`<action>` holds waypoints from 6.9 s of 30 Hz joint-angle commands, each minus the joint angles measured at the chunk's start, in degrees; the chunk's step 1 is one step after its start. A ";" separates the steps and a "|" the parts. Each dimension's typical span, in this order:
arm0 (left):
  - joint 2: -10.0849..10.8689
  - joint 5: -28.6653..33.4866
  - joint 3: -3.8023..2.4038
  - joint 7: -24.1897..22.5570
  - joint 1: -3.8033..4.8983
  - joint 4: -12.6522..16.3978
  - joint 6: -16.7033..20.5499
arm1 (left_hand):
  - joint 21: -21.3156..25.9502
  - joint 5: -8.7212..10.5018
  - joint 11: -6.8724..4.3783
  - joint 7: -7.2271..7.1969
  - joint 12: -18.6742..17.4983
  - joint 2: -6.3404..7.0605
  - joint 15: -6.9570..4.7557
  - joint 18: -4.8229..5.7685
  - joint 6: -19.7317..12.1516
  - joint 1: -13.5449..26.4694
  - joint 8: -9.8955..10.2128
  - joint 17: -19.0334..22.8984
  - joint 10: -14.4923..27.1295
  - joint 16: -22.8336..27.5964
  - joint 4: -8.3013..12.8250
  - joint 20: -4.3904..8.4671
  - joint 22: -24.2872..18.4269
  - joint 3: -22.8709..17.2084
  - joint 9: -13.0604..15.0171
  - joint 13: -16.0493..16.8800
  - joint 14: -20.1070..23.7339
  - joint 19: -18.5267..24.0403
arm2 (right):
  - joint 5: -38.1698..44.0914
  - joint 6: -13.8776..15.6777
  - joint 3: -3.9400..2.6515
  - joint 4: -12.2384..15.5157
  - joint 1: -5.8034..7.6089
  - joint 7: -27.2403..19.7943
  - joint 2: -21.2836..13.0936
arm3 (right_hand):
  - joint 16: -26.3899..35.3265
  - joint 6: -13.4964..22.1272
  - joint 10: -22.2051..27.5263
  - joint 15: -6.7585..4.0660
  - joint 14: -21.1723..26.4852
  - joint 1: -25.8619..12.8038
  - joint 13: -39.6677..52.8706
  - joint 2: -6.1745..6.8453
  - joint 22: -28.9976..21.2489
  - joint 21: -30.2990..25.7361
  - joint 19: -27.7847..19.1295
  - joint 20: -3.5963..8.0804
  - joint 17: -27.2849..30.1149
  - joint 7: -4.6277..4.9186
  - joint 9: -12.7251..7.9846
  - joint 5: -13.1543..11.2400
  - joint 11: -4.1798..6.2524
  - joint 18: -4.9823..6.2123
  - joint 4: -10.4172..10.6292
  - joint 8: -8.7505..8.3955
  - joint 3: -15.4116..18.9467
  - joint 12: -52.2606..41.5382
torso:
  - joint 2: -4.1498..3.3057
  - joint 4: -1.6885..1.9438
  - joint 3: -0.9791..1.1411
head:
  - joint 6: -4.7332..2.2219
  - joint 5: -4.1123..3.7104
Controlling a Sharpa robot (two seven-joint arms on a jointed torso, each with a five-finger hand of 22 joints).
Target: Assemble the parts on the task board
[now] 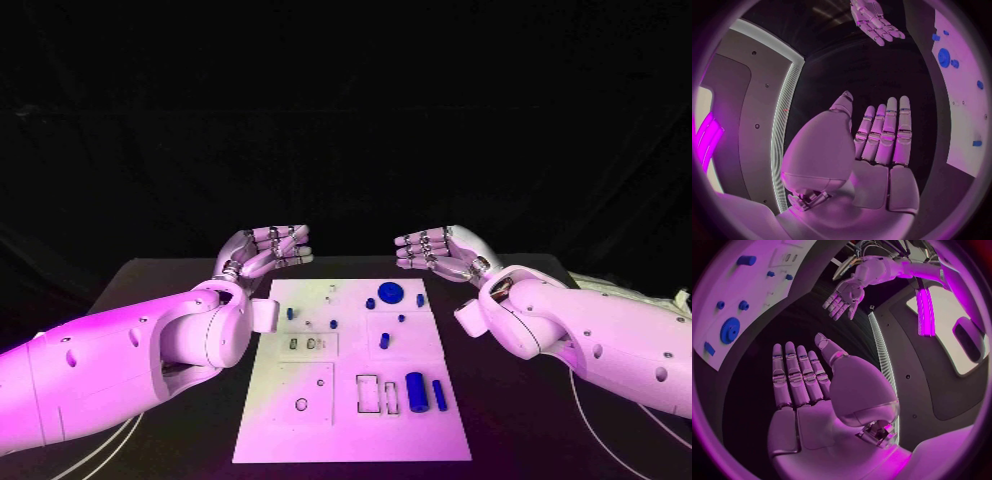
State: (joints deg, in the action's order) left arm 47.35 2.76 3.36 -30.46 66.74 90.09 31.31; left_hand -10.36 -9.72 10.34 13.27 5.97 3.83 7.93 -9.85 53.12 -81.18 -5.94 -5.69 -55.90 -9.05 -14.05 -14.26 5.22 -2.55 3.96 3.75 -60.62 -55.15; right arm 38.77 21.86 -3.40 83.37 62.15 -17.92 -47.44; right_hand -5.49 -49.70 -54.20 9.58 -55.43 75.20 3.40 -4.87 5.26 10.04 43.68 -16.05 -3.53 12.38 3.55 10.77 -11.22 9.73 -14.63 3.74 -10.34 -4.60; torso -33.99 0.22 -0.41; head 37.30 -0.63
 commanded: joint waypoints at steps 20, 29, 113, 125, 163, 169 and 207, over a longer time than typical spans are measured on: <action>8.78 4.66 -1.15 2.79 1.47 13.82 -8.53 | 0.02 0.53 -1.29 -1.00 0.55 -1.76 -1.63 -0.70 4.08 -0.30 -0.29 -2.21 -6.15 -0.85 1.60 1.61 -0.46 1.10 -0.04 0.84 -5.12 -4.73 | 54.87 -7.50 -2.03 -1.21 3.88 20.01 2.29 | -3.97 -11.13 -14.88 -7.67 -24.22 -1.07 0.18 5.45 4.30 11.64 15.98 7.03 -3.24 -3.23 0.26 -2.06 5.43 0.91 -0.26 0.00 -6.01 1.01 | -8.03 3.77 -1.03 | -2.69 -3.85; 9.39 4.98 -1.34 3.38 1.76 15.83 -9.05 | 0.10 0.55 -1.28 -0.98 0.46 -1.77 -1.62 -0.68 4.04 -0.35 -0.23 -2.26 -6.13 -0.77 1.70 1.62 -0.50 1.13 -0.07 0.82 -5.07 -4.75 | 60.05 -11.14 -2.55 -1.17 4.06 22.69 3.51 | -13.78 -11.46 -14.27 -9.52 -30.99 -1.10 0.15 6.98 9.90 21.63 21.99 10.65 -10.21 -4.34 0.22 -2.30 6.38 0.64 2.29 -0.08 -5.17 1.07 | -9.56 4.58 -1.13 | -2.50 -4.64; 9.61 5.04 -1.46 6.15 2.07 16.77 -9.95 | 1.06 0.55 -0.96 -0.59 -0.53 -1.96 -1.37 -0.56 3.61 -1.29 0.43 -2.91 -5.74 0.10 3.30 1.54 -1.00 1.24 -0.20 0.62 -4.58 -4.89 | 61.26 -3.40 -3.91 -11.34 5.02 26.70 16.32 | -72.29 -17.78 -18.10 -10.64 -31.10 1.54 0.23 8.45 49.73 61.52 27.94 11.09 -63.76 -5.35 1.88 -6.56 7.73 -3.06 12.70 0.50 -16.21 1.18 | -13.11 6.48 -1.60 | -4.16 -4.92; 9.58 5.04 -1.47 6.30 2.11 16.76 -10.15 | 1.06 0.55 -0.96 -0.59 -0.53 -1.96 -1.37 -0.56 3.61 -1.29 0.43 -2.91 -5.74 0.10 3.30 1.54 -1.00 1.24 -0.20 0.62 -4.58 -4.89 | 61.40 -5.18 -3.80 -12.11 5.03 27.19 16.97 | -72.26 -17.58 -17.78 -10.52 -31.04 1.22 0.24 8.79 49.55 61.49 27.67 10.97 -63.58 -5.24 1.88 -6.81 7.60 -3.00 12.96 0.28 -16.22 1.15 | -13.18 6.50 -1.64 | -3.90 -4.91; 10.21 5.51 -1.46 6.69 2.16 16.79 -10.85 | 1.26 0.55 -0.90 -0.56 -0.70 -2.01 -1.32 -0.55 3.51 -1.36 0.54 -3.01 -5.64 0.27 3.54 1.49 -1.08 1.27 -0.20 0.58 -4.46 -4.86 | 45.87 -9.81 -5.60 2.51 4.70 36.97 -2.27 | -82.40 -7.07 -28.38 -11.20 -33.61 1.87 64.20 13.12 60.71 68.53 33.00 11.21 -81.50 -4.68 0.43 1.52 8.78 -5.01 26.84 0.35 4.86 -63.07 | -12.95 4.32 -1.12 | -4.39 -4.72; 10.12 5.53 -1.46 6.75 2.16 16.68 -10.95 | 1.26 0.55 -0.90 -0.56 -0.70 -2.01 -1.32 -0.55 3.51 -1.36 0.54 -3.01 -5.64 0.27 3.54 1.49 -1.08 1.27 -0.20 0.58 -4.46 -4.86 | 46.86 -11.37 -5.60 1.61 4.45 38.09 -1.50 | -82.86 -7.08 -29.63 -10.79 -33.77 2.87 71.91 13.36 61.75 69.16 33.30 11.07 -82.50 -4.45 0.45 1.28 8.36 -5.03 27.75 0.49 6.31 -69.95 | -13.01 4.35 -1.14 | -4.31 -4.71; 9.98 5.53 -1.46 7.29 2.15 16.44 -11.55 | 1.37 0.55 -0.89 -0.56 -0.78 -2.08 -1.30 -0.56 3.49 -1.41 0.59 -3.09 -5.63 0.36 3.69 1.47 -1.12 1.26 -0.20 0.57 -4.43 -4.87 | 59.65 -11.09 -5.58 0.71 3.23 40.34 1.25 | -83.63 -10.96 -31.72 -11.23 -34.12 4.59 77.93 11.55 64.79 70.76 34.82 11.34 -84.28 -5.27 0.91 1.69 9.00 -5.57 26.70 2.15 5.95 -75.44 | -13.06 4.48 -1.25 | -3.50 -4.80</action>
State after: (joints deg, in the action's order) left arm 57.46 8.19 1.95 -23.10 68.83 106.47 21.14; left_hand -9.31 -9.44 9.11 12.46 5.31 1.96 6.47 -9.81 56.59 -82.17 -5.72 -8.72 -61.62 -9.04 -10.66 -12.70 4.19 -1.35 3.84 4.40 -65.14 -59.79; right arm 93.38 11.58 -9.13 83.97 65.67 20.62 -46.29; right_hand -88.77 -60.37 -83.94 -1.52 -83.92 79.41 74.95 6.73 69.99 80.56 78.08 -4.73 -74.92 7.18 4.34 12.42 -2.68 4.82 12.43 5.75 -4.42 -79.78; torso -47.05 4.65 -1.65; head 33.80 -5.33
